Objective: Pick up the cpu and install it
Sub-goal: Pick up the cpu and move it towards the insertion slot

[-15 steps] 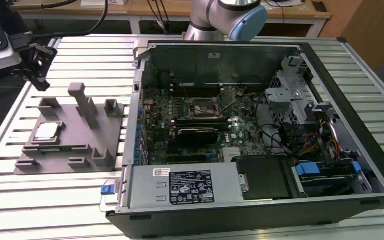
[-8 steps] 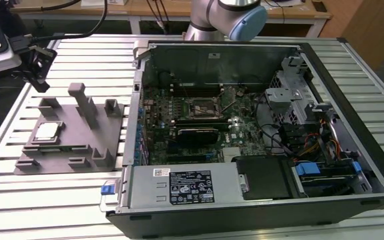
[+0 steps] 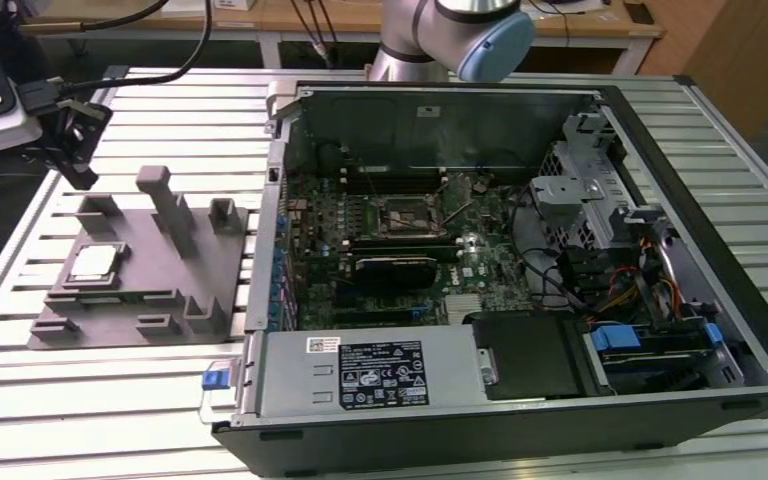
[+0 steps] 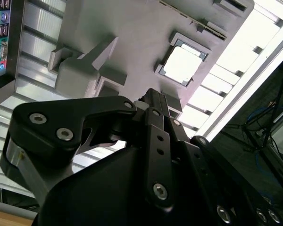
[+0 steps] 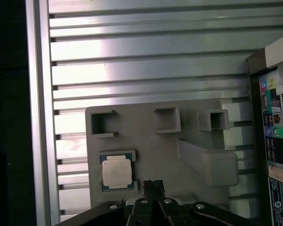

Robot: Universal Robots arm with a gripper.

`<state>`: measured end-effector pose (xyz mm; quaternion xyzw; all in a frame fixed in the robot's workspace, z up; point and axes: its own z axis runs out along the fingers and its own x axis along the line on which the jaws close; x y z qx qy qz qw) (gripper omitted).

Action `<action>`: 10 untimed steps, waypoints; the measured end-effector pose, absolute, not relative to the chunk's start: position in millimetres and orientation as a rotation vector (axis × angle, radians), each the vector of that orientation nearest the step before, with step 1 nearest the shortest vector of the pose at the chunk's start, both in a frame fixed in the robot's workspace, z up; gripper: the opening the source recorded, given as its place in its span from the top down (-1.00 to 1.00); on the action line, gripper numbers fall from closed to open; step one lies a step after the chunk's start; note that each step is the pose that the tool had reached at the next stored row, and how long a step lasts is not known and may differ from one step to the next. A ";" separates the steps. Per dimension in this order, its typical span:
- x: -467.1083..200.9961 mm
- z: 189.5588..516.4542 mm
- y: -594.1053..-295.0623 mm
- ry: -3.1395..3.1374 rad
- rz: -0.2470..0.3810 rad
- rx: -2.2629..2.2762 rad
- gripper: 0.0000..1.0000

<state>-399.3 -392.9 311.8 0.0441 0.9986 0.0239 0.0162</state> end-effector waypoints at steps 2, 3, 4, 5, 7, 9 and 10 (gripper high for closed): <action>-400.4 309.9 -392.9 3.105 0.074 0.137 0.79; -400.9 308.9 -392.9 3.105 0.074 0.137 0.79; -401.5 308.0 -392.9 3.105 0.074 0.137 0.79; -402.0 307.1 -392.9 3.105 0.074 0.137 0.79; -403.1 305.3 -392.9 3.105 0.074 0.137 0.79; -404.1 303.5 -392.9 3.105 0.074 0.137 0.79; -404.6 302.5 -392.9 3.105 0.074 0.137 0.79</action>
